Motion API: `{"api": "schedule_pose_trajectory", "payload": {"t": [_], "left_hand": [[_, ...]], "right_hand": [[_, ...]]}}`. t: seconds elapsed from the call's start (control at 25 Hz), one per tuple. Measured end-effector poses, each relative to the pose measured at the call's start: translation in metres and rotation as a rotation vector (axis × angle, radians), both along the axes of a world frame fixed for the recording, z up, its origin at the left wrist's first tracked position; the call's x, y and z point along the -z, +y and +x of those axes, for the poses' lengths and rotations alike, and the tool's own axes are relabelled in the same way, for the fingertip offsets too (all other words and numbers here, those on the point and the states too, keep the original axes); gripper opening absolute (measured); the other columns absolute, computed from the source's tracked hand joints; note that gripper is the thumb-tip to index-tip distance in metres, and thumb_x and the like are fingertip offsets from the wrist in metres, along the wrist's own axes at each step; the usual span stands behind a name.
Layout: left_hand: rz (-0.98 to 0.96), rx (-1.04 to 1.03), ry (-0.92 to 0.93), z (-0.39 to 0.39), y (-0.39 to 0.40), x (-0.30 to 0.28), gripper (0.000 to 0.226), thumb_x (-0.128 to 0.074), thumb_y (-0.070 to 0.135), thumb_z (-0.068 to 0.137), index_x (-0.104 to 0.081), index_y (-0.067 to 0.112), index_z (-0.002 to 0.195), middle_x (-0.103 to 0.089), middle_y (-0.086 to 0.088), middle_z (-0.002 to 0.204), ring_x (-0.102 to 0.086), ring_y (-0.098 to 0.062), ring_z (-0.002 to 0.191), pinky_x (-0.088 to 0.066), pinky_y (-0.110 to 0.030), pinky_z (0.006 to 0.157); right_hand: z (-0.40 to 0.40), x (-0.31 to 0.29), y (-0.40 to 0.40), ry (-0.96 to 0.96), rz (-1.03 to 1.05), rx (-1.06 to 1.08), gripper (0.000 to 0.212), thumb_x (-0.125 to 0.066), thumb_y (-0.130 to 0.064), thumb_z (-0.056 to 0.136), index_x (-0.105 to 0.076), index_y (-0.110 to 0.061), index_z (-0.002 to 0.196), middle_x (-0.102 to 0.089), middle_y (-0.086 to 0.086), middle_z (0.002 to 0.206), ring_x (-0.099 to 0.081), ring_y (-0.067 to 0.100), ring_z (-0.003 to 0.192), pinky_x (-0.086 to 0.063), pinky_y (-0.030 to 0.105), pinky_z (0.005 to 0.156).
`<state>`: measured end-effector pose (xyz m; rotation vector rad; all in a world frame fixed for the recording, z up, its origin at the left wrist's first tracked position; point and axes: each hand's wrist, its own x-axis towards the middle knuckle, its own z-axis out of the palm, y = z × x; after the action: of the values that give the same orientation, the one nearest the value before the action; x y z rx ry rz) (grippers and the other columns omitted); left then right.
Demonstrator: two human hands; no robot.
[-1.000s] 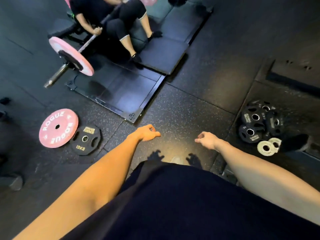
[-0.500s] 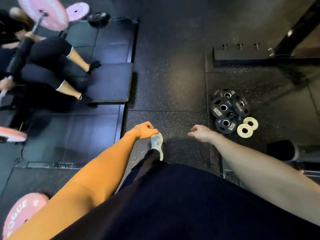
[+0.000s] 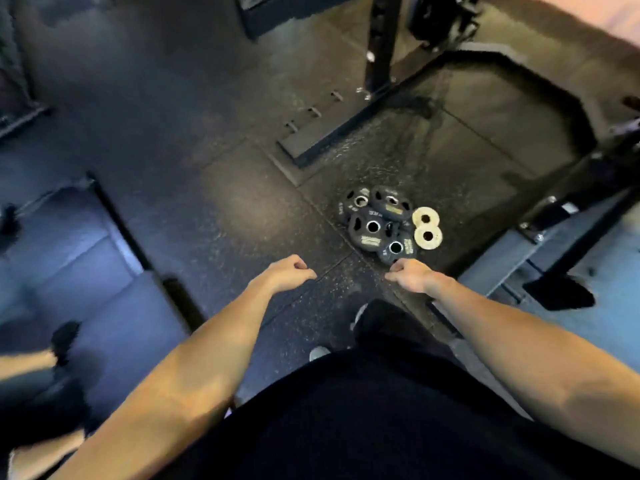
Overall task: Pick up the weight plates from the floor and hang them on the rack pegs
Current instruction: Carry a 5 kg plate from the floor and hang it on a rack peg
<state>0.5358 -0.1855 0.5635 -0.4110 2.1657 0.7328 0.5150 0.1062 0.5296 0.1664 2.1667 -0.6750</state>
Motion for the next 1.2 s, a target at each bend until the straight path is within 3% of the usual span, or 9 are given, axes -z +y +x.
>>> {"api": "schedule_pose_trajectory", "payload": {"t": [0.2, 0.44, 0.6, 0.72, 0.8, 0.88, 1.0, 1.2], "left_hand": [[-0.033, 0.192, -0.024, -0.126, 0.031, 0.008, 0.037, -0.063, 0.058, 0.076, -0.058, 0.032, 0.102, -0.060, 0.002, 0.114, -0.054, -0.019, 0.105, -0.041, -0.035, 0.085], [-0.054, 0.271, -0.062, -0.253, 0.092, 0.016, 0.047, -0.058, 0.059, 0.081, -0.047, 0.032, 0.119, -0.050, 0.002, 0.113, -0.051, -0.018, 0.096, -0.038, -0.034, 0.075], [-0.058, 0.308, -0.095, -0.335, 0.122, 0.028, 0.045, -0.056, 0.060, 0.083, -0.045, 0.032, 0.116, -0.049, 0.001, 0.122, -0.050, -0.022, 0.105, -0.038, -0.036, 0.082], [-0.062, 0.352, -0.128, -0.386, 0.131, 0.047, 0.040, -0.055, 0.059, 0.084, -0.046, 0.032, 0.112, -0.048, 0.003, 0.118, -0.049, -0.021, 0.102, -0.038, -0.035, 0.078], [-0.076, 0.397, -0.155, -0.424, 0.135, 0.070, 0.040, -0.055, 0.059, 0.084, -0.047, 0.031, 0.111, -0.047, 0.004, 0.112, -0.048, -0.018, 0.096, -0.037, -0.033, 0.072], [-0.080, 0.420, -0.186, -0.457, 0.138, 0.098, 0.040, -0.054, 0.059, 0.083, -0.047, 0.030, 0.110, -0.049, 0.004, 0.110, -0.048, -0.017, 0.092, -0.037, -0.032, 0.068], [-0.080, 0.442, -0.226, -0.496, 0.147, 0.154, 0.042, -0.053, 0.059, 0.083, -0.048, 0.028, 0.111, -0.050, 0.004, 0.111, -0.049, -0.019, 0.097, -0.039, -0.035, 0.076], [-0.101, 0.381, -0.279, -0.534, 0.162, 0.275, 0.043, -0.055, 0.055, 0.085, -0.048, 0.024, 0.114, -0.051, 0.001, 0.112, -0.050, -0.021, 0.097, -0.038, -0.035, 0.077]], "right_hand": [[-0.064, 0.016, 0.034, 0.015, -0.015, 0.204, 0.037, -0.062, -0.033, 0.087, -0.065, -0.005, 0.111, -0.065, 0.010, 0.116, -0.059, 0.025, 0.106, -0.043, 0.030, 0.088], [-0.148, 0.022, 0.081, -0.042, -0.052, 0.410, 0.036, -0.062, -0.032, 0.087, -0.066, -0.003, 0.107, -0.066, 0.014, 0.111, -0.060, 0.025, 0.099, -0.047, 0.036, 0.088], [-0.210, 0.024, 0.107, -0.103, -0.058, 0.489, 0.032, -0.060, -0.031, 0.090, -0.066, -0.006, 0.109, -0.066, 0.010, 0.111, -0.059, 0.022, 0.098, -0.042, 0.027, 0.081], [-0.247, 0.032, 0.116, -0.123, -0.049, 0.595, 0.035, -0.059, -0.034, 0.089, -0.064, -0.006, 0.110, -0.066, 0.009, 0.107, -0.060, 0.021, 0.094, -0.045, 0.029, 0.081], [-0.272, 0.047, 0.120, -0.146, -0.037, 0.676, 0.035, -0.057, -0.038, 0.089, -0.063, -0.009, 0.107, -0.065, 0.007, 0.101, -0.058, 0.017, 0.084, -0.045, 0.029, 0.075], [-0.293, 0.068, 0.123, -0.167, -0.019, 0.736, 0.036, -0.054, -0.043, 0.090, -0.060, -0.012, 0.108, -0.061, 0.002, 0.100, -0.057, 0.017, 0.086, -0.042, 0.027, 0.074], [-0.328, 0.118, 0.127, -0.193, -0.001, 0.806, 0.036, -0.053, -0.044, 0.090, -0.059, -0.014, 0.109, -0.060, 0.003, 0.102, -0.056, 0.019, 0.092, -0.040, 0.028, 0.078], [-0.386, 0.250, 0.133, -0.280, -0.011, 0.820, 0.036, -0.051, -0.044, 0.089, -0.062, -0.013, 0.105, -0.063, 0.008, 0.103, -0.057, 0.021, 0.089, -0.042, 0.030, 0.078]]}}
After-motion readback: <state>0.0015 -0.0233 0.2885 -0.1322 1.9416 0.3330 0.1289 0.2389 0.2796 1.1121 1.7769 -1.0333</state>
